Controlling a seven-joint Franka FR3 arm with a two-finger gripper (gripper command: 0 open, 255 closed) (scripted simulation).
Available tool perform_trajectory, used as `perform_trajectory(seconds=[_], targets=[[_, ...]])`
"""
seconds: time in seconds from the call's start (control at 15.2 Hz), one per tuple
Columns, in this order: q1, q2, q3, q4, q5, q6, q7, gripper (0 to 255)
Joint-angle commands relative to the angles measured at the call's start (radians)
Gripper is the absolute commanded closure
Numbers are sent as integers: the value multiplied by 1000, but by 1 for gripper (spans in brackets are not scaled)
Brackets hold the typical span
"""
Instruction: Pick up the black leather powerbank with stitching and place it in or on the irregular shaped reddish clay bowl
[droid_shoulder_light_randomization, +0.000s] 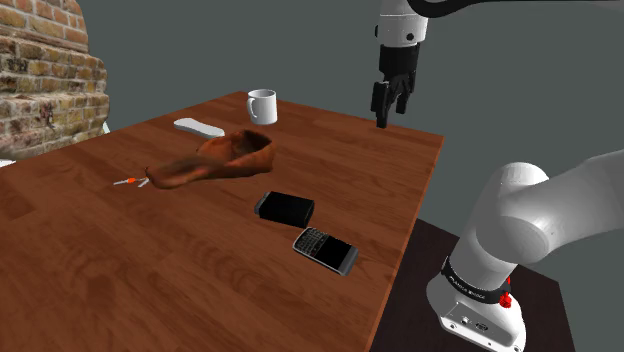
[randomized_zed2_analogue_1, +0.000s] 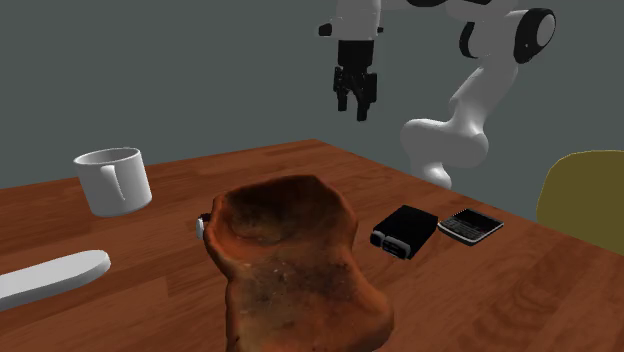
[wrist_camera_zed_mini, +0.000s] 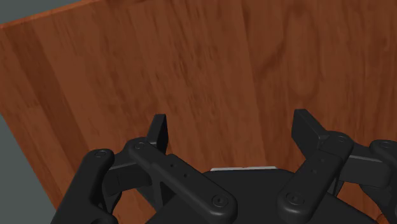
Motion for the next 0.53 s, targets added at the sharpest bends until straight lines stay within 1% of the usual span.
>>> perform_trajectory(seconds=[0.0, 0.46], targets=[[0, 0, 0, 0, 0, 0, 0, 0], [88, 105, 99, -10, 88, 122, 42, 0]])
